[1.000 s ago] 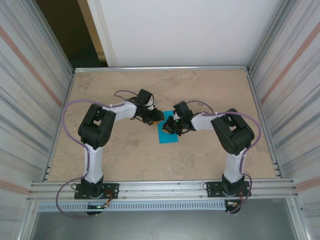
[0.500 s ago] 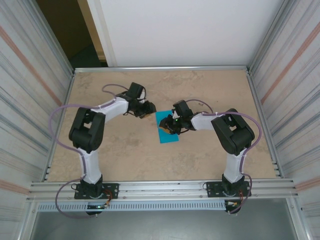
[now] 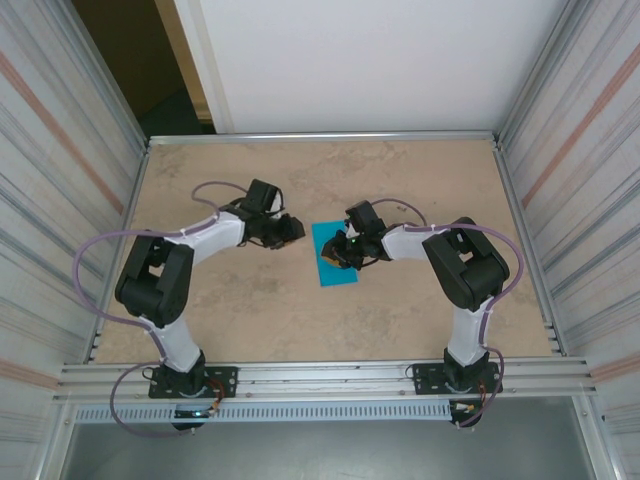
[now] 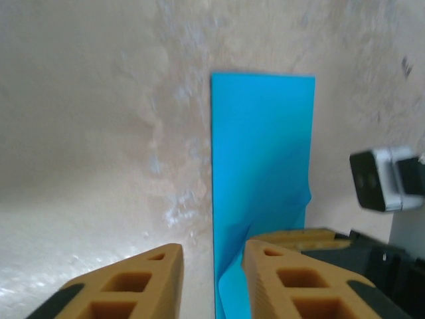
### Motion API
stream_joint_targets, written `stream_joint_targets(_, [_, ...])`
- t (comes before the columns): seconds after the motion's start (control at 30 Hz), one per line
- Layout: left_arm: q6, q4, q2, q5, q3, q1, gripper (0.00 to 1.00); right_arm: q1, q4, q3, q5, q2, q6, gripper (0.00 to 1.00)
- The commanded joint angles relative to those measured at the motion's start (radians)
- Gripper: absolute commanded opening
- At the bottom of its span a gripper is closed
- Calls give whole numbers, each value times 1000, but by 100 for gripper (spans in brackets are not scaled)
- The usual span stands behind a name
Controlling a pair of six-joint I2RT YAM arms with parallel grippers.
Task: Fold a paper plane with a square sheet of paper (pick it up from the middle)
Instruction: Fold the triangle a second time at the center of the table.
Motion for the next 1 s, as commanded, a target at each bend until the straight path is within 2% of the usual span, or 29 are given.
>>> stream_joint_targets(0.0, [24,37,-52,18,-25,-47,25,3,-123,-8,61,22,-19,14])
stream_joint_targets(0.2, [62,31,-17,-22,-24,-122,18,3,-158,6,68,32,-28,1])
stream_joint_targets(0.4, [67,17,43,-33,9,-140,11,3,-158,5,69,34,-28,0])
stream_joint_targets(0.67, [74,25,97,21,44,-145,11,0,-143,2,60,35,-24,0])
stream_joint_targets(0.97, [68,10,148,2,81,-146,11,0,-139,-1,52,34,-23,0])
